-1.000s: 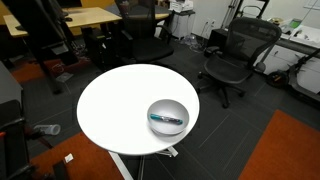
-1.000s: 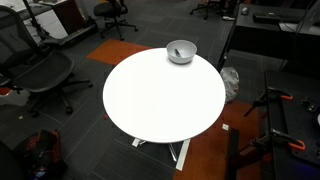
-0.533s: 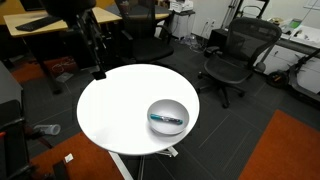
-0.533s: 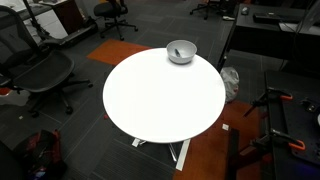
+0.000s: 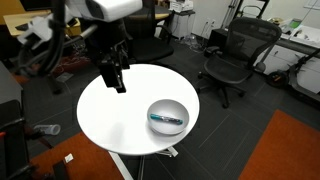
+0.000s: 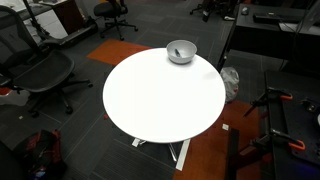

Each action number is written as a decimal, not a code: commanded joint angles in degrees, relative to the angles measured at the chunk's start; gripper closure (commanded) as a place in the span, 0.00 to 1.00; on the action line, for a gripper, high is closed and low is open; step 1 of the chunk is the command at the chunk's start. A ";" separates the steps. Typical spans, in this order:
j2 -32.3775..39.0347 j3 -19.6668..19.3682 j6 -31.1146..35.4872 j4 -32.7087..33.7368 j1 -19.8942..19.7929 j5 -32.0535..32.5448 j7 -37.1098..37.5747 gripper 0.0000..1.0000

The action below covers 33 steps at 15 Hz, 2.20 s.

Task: Remove the marker from the bowl and put it on the table

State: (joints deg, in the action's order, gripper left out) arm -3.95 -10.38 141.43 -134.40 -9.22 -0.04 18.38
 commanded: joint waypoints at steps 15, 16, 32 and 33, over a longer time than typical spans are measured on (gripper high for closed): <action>30.41 -0.57 4.27 22.89 0.93 -5.19 10.75 0.00; 32.07 -0.78 3.91 24.59 0.83 -5.57 10.64 0.00; 47.04 -1.41 -2.93 39.55 -1.67 -7.28 8.18 0.00; 47.62 -1.28 -3.30 40.06 -1.85 -7.39 8.01 0.00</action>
State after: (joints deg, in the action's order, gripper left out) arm 41.57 -11.70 141.24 -97.69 -10.59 -5.75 28.44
